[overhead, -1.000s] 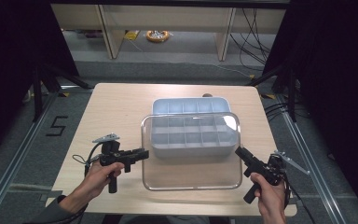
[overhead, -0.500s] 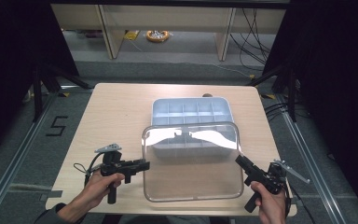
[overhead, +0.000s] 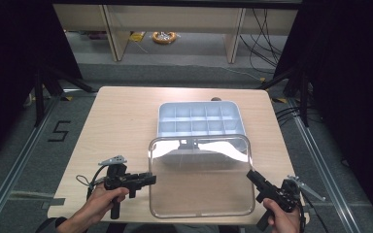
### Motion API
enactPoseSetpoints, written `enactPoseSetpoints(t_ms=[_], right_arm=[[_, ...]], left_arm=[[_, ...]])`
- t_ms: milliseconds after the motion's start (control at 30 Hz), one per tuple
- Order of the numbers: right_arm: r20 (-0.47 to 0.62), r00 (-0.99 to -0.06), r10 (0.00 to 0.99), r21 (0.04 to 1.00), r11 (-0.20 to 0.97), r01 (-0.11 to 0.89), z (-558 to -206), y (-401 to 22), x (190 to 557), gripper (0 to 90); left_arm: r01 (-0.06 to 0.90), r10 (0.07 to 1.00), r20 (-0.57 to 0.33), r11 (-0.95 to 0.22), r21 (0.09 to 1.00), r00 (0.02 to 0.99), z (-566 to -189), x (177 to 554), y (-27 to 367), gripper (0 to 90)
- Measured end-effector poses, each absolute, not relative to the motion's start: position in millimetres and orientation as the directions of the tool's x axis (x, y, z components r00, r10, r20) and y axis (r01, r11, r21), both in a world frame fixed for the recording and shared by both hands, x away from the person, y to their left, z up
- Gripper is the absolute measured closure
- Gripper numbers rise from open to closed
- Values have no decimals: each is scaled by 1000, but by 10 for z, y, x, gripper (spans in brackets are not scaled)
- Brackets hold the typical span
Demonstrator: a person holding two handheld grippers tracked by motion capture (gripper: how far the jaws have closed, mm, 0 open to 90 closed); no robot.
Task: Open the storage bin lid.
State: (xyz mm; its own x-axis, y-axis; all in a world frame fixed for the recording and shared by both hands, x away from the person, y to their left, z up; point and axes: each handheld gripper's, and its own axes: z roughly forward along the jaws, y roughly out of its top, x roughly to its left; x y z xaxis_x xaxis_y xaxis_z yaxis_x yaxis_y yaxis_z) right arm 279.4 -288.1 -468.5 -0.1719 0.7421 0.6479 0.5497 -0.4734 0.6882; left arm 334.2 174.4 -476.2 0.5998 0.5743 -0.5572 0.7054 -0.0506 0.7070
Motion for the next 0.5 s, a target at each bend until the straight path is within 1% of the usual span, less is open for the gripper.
enactPoseSetpoints(t_ms=[33, 67, 100, 167, 200, 233, 267, 300, 333, 367, 400, 467, 500], right_arm=[[623, -176, 762, 705, -450, 549, -4691, -2897, 2774, 670], [649, -170, 742, 685, -473, 554, -4687, -2882, 2755, 670], [633, -184, 752, 700, -454, 550, -4698, -2897, 2746, 670], [637, -189, 747, 700, -459, 547, -4705, -2891, 2731, 670], [616, -177, 768, 711, -444, 546, -4720, -2895, 2723, 669], [622, -180, 762, 708, -448, 545, -4725, -2897, 2699, 668], [652, -154, 743, 677, -477, 561, -4716, -2878, 2679, 667], [635, -175, 752, 694, -456, 557, -4727, -2895, 2668, 667], [635, -175, 752, 694, -456, 557, -4727, -2895, 2668, 667], [659, -172, 732, 676, -476, 563, -4736, -2888, 2636, 665], [624, -186, 759, 708, -449, 544, -4763, -2906, 2640, 665], [632, -184, 753, 703, -456, 545, -4762, -2909, 2622, 665], [629, -155, 762, 689, -454, 565, -4781, -2915, 2605, 665]], left_arm=[[707, 575, -558, -51, 705, 598, -4767, 3333, 1740, 645], [706, 573, -555, -58, 706, 603, -4775, 3327, 1741, 645], [709, 574, -559, -55, 703, 599, -4783, 3317, 1733, 645], [711, 576, -555, -65, 700, 600, -4803, 3303, 1728, 644], [714, 574, -560, -62, 697, 597, -4812, 3298, 1725, 644], [714, 574, -556, -72, 697, 601, -4821, 3296, 1728, 643], [715, 575, -554, -80, 694, 602, -4833, 3285, 1721, 641], [715, 575, -554, -80, 694, 602, -4833, 3285, 1721, 640], [717, 576, -555, -79, 693, 600, -4839, 3279, 1715, 640], [717, 575, -554, -84, 692, 602, -4844, 3274, 1713, 639], [719, 575, -553, -90, 689, 602, -4856, 3264, 1706, 640], [719, 574, -555, -88, 689, 602, -4864, 3258, 1695, 641], [720, 575, -553, -94, 687, 603, -4871, 3251, 1690, 640]])
